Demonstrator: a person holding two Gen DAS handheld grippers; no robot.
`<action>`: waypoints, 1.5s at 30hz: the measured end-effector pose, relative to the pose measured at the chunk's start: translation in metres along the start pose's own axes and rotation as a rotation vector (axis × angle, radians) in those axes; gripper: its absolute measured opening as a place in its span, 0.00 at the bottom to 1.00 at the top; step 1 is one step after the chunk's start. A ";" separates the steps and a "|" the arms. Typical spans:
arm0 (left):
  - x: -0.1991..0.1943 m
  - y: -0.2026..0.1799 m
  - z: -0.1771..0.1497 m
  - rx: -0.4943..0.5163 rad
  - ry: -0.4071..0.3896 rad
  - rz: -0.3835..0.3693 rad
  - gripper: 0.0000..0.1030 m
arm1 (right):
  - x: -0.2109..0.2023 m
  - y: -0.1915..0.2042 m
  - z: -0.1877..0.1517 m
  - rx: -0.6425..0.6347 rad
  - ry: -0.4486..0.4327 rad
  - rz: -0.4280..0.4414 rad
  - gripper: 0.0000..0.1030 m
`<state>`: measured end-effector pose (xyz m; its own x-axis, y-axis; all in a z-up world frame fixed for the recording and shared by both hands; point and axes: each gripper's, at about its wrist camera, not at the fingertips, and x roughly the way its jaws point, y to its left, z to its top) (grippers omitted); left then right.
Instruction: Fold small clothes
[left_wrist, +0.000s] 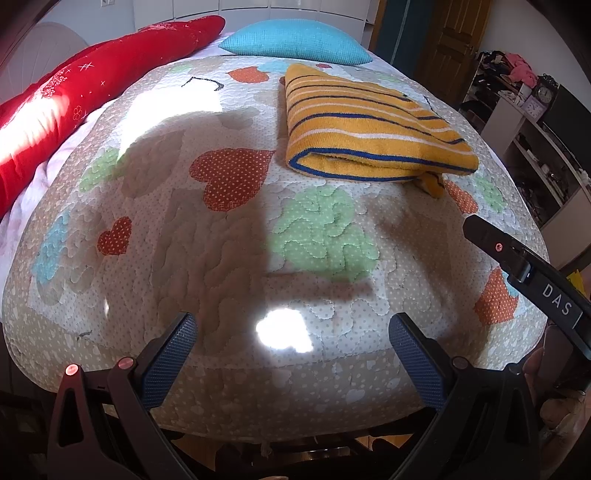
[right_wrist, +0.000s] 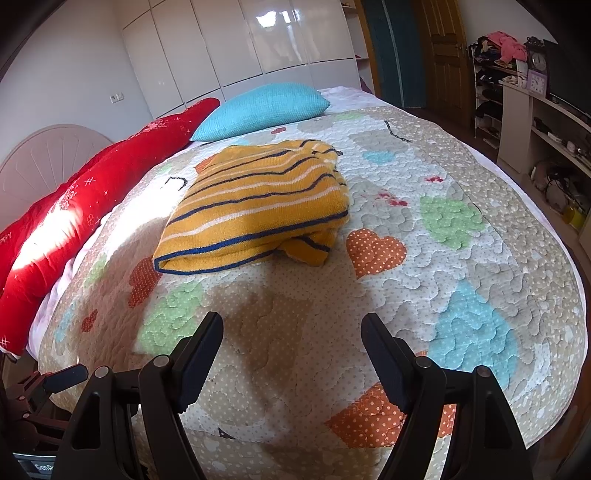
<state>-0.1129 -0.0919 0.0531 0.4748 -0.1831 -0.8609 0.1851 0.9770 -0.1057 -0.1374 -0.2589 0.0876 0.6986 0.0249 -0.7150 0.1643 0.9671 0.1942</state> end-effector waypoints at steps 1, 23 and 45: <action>0.000 0.000 0.000 -0.001 0.001 0.000 1.00 | 0.000 0.000 -0.001 0.000 0.000 0.000 0.79; 0.023 0.009 0.030 0.021 0.014 0.067 1.00 | 0.019 -0.002 0.024 -0.040 -0.029 -0.007 0.82; 0.034 -0.018 0.038 0.089 0.038 0.048 1.00 | 0.018 -0.026 0.024 0.015 -0.042 -0.018 0.83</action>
<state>-0.0676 -0.1202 0.0445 0.4527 -0.1302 -0.8821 0.2396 0.9706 -0.0203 -0.1125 -0.2898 0.0852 0.7238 -0.0034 -0.6900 0.1877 0.9633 0.1921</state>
